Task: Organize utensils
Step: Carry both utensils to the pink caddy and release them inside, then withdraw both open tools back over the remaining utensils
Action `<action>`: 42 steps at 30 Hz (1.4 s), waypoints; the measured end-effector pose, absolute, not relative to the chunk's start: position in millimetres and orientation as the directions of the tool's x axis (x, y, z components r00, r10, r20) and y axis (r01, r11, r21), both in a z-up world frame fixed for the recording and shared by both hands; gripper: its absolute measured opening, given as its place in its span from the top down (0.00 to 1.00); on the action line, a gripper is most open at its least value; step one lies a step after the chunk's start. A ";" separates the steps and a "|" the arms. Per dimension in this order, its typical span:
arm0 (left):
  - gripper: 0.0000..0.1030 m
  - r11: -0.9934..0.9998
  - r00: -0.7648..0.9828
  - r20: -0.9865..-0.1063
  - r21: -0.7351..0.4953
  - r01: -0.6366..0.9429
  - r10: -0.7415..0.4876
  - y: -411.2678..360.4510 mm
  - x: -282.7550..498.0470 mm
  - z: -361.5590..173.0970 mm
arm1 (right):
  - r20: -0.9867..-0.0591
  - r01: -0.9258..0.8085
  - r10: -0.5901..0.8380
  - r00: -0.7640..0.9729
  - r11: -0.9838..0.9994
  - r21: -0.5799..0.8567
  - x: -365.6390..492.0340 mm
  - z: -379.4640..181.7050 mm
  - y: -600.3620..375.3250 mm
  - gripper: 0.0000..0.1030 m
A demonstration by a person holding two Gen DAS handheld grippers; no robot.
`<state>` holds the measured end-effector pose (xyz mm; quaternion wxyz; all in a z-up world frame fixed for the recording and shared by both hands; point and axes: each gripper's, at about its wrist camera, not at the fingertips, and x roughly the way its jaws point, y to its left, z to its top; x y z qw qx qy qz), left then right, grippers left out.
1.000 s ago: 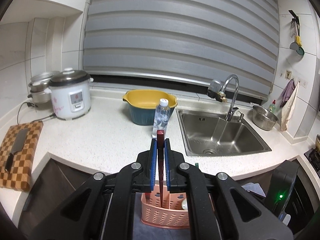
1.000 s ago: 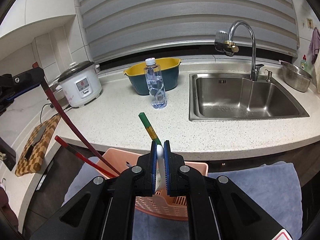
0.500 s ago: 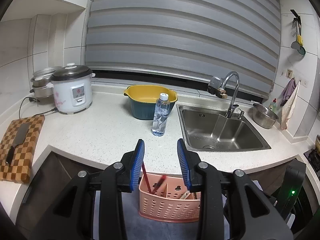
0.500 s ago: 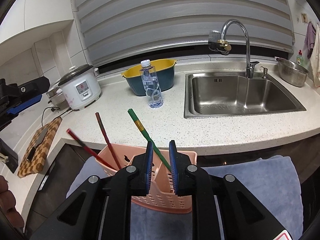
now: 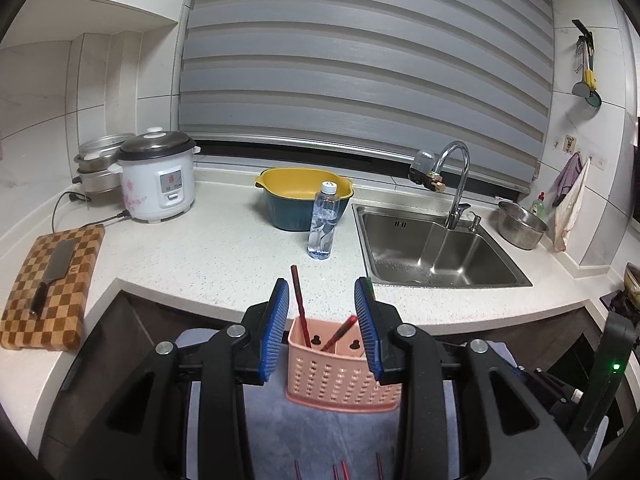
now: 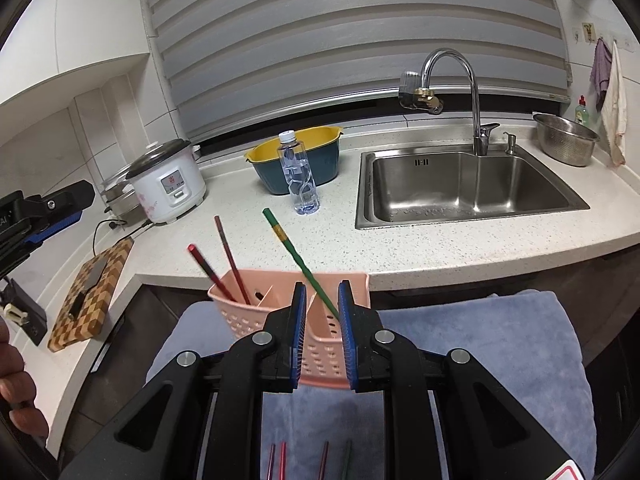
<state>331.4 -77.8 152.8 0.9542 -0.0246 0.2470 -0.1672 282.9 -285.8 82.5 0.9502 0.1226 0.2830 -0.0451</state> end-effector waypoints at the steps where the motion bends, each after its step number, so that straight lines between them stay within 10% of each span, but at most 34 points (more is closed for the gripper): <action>1: 0.67 0.943 0.821 -0.467 -0.126 0.307 -0.329 -73.6 320.9 153.4 | -0.547 0.153 -0.021 0.837 0.969 0.196 270.5 84.1 -282.5 0.83; 42: 0.40 0.972 0.613 -0.772 -0.028 0.233 -0.170 -17.9 89.3 -26.4 | -0.743 0.193 -0.023 0.669 0.971 0.144 20.7 -41.1 -210.0 0.61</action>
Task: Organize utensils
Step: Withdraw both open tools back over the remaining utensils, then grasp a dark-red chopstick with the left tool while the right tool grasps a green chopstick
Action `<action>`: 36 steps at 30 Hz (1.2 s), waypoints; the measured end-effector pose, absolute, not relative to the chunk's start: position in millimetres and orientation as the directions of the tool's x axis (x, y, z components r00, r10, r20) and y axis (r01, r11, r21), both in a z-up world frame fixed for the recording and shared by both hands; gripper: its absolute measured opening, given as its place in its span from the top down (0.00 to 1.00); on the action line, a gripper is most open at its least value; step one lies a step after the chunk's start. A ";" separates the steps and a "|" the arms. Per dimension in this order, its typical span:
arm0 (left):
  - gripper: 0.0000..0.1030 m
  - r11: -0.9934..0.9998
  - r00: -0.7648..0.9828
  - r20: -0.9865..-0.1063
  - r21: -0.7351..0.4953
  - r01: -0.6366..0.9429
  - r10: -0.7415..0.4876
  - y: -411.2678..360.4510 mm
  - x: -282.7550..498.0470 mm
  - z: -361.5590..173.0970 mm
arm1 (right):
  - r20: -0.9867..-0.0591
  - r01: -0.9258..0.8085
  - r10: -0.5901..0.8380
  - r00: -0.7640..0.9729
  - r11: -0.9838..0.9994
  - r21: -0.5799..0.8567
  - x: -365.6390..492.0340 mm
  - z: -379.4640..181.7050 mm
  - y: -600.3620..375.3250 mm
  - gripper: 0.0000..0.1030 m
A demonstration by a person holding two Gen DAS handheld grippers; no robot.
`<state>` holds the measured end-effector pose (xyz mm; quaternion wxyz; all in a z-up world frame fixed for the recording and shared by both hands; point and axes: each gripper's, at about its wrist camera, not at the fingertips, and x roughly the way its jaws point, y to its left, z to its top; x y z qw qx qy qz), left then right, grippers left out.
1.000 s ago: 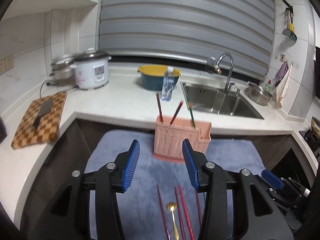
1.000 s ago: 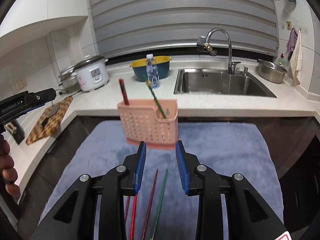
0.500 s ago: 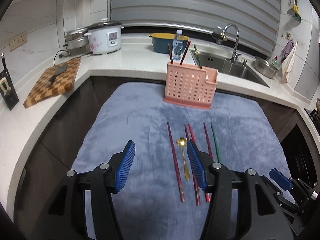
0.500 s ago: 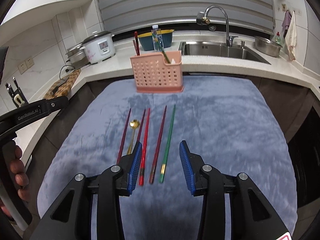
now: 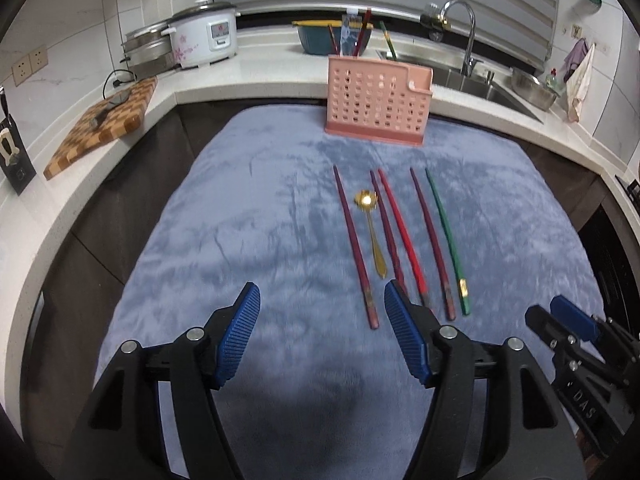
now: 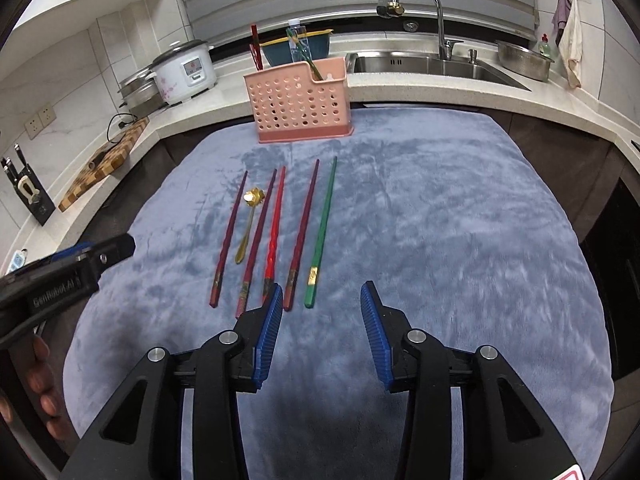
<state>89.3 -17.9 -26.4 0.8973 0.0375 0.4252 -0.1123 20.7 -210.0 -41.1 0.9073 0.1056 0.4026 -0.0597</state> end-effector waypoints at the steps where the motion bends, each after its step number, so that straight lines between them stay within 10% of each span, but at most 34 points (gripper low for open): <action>1: 0.40 0.972 0.603 -0.781 -0.024 0.234 -0.164 -18.0 88.4 -32.6 | -0.746 0.194 -0.023 0.665 0.970 0.144 21.3 -43.8 -210.3 0.61; 25: 0.40 0.977 0.522 -0.840 -0.040 0.209 -0.146 -14.3 100.4 -80.5 | -0.797 0.192 -0.013 0.604 0.973 0.129 89.8 -96.3 -205.1 0.64; 36: 0.40 0.973 0.508 -0.845 -0.058 0.225 -0.168 -24.8 107.6 -83.5 | -0.820 0.201 -0.013 0.573 0.972 0.125 88.5 -111.6 -212.6 0.90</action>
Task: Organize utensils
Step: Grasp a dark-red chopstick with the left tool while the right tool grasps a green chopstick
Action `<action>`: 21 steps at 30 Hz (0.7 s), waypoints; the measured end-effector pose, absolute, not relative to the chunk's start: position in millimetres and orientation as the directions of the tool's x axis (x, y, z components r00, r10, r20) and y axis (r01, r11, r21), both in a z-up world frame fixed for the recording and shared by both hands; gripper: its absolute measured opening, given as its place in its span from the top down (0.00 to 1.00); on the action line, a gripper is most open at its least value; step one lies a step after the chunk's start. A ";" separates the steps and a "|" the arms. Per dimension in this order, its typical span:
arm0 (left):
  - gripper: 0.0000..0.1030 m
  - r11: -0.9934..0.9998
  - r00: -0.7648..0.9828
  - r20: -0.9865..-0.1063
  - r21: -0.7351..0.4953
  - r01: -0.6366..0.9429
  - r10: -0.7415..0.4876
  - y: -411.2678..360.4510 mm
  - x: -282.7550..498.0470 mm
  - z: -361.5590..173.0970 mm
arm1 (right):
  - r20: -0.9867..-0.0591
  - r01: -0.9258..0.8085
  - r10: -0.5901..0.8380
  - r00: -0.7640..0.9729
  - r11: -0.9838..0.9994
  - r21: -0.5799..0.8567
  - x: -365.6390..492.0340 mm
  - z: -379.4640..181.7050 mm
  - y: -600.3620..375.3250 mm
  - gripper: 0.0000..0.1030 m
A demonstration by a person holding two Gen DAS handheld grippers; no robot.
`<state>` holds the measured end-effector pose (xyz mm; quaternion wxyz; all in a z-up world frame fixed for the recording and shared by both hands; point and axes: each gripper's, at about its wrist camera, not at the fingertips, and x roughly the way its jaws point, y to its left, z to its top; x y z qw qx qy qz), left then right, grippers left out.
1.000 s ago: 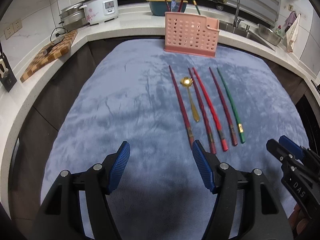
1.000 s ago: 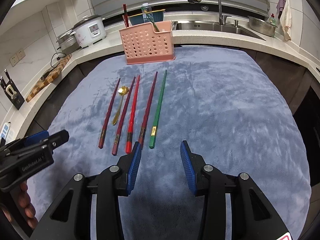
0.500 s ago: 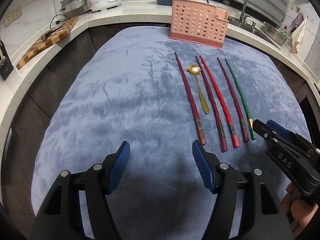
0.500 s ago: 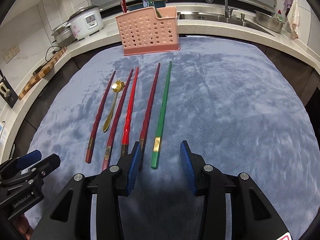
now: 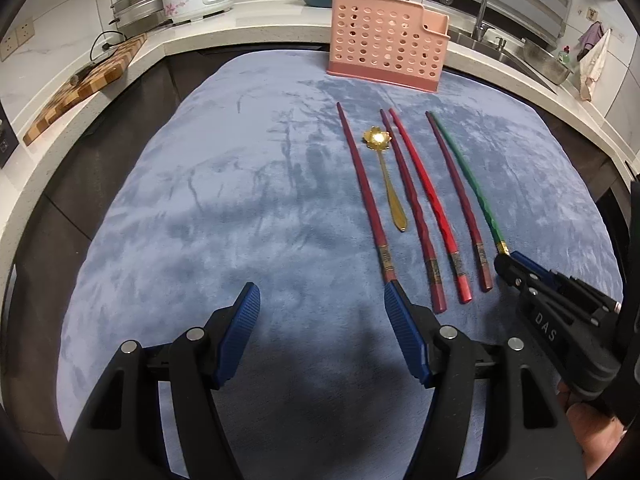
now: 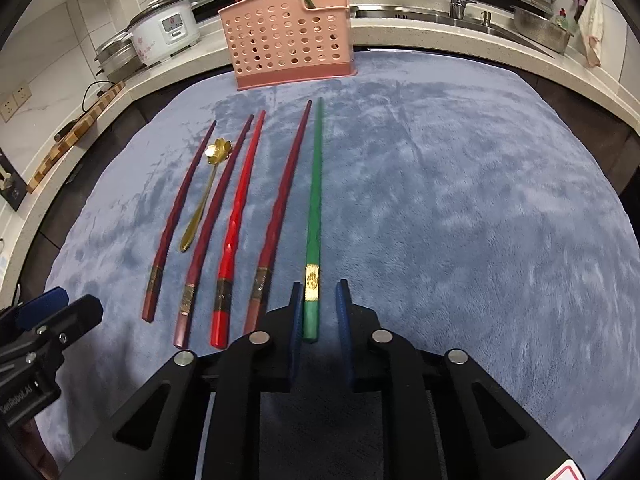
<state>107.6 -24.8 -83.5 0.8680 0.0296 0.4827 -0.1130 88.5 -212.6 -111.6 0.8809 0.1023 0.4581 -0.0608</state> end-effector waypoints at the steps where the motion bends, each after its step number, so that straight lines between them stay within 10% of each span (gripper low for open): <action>1: 0.40 0.972 0.504 -0.846 -0.065 0.225 -0.173 -25.7 108.2 -84.4 | -0.820 0.201 -0.014 0.573 0.972 0.124 86.7 -111.8 -212.9 0.90; 13: 0.42 0.967 0.468 -0.858 -0.113 0.229 -0.211 -45.9 128.7 -107.1 | -0.819 0.199 -0.009 0.573 0.971 0.129 79.5 -114.2 -215.7 0.93; 21: 0.70 0.968 0.494 -0.851 -0.061 0.245 -0.178 -50.3 129.7 -113.8 | -0.819 0.200 -0.007 0.574 0.971 0.132 79.1 -114.4 -216.1 0.93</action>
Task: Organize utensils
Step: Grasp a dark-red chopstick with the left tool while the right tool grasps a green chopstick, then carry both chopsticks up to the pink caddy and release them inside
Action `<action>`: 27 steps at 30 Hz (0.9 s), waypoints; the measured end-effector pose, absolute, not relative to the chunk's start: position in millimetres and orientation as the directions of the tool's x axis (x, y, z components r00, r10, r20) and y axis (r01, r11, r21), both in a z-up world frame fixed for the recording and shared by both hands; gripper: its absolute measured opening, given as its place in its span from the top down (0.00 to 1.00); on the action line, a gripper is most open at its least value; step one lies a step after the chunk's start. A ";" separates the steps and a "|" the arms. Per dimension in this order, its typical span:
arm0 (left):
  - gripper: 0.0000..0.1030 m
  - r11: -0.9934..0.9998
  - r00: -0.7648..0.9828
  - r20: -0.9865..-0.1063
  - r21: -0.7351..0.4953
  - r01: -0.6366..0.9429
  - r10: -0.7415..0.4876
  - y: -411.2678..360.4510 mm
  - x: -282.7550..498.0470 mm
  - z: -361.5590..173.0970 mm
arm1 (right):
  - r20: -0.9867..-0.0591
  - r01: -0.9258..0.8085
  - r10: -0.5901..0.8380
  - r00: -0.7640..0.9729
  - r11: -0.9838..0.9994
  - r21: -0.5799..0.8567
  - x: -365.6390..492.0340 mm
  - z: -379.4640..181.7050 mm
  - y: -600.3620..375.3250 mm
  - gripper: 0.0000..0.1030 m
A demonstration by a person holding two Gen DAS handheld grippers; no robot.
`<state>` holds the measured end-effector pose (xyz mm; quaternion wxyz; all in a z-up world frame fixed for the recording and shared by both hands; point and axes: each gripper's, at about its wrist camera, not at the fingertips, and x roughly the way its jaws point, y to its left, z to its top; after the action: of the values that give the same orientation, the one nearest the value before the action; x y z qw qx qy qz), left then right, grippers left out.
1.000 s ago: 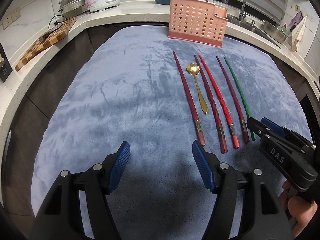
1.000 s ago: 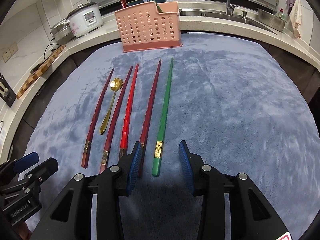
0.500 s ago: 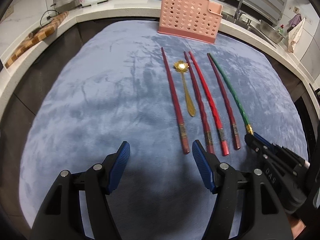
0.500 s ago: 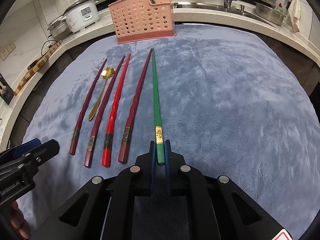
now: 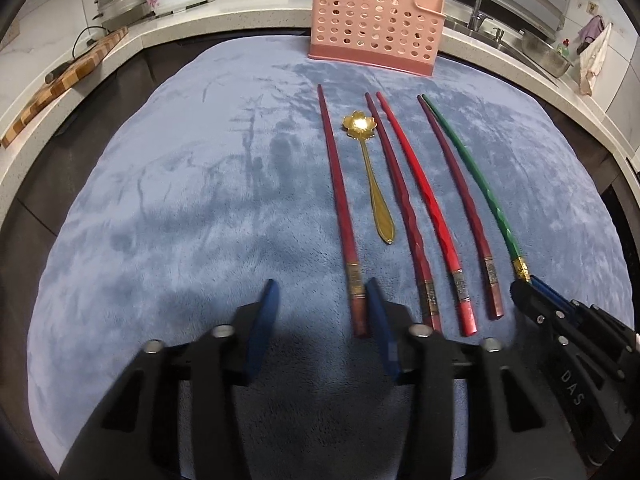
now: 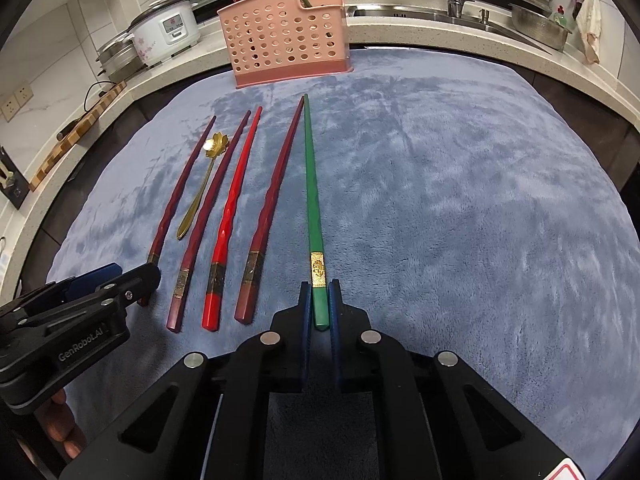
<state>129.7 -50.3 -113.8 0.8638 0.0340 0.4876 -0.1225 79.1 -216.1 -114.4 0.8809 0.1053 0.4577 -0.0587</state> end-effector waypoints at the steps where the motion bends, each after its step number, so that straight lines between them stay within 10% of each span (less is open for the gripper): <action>1: 0.79 0.967 0.493 -0.851 -0.059 0.249 -0.180 -50.4 129.8 -113.6 | -0.818 0.198 -0.003 0.575 0.971 0.135 78.3 -114.2 -215.8 0.93; 4: 0.93 0.964 0.491 -0.851 -0.065 0.259 -0.189 -48.7 129.3 -111.3 | -0.818 0.196 0.001 0.576 0.971 0.140 76.9 -112.7 -216.1 0.93; 27: 0.93 0.966 0.636 -0.741 -0.061 0.253 -0.214 -20.9 98.8 -10.0 | -0.674 0.216 -0.036 0.737 0.959 0.186 38.4 -15.5 -235.5 0.93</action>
<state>98.8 -20.9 -10.0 0.9042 0.0244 0.4065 -0.1290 38.4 -235.5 -15.5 0.9234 0.1268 0.3558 -0.0683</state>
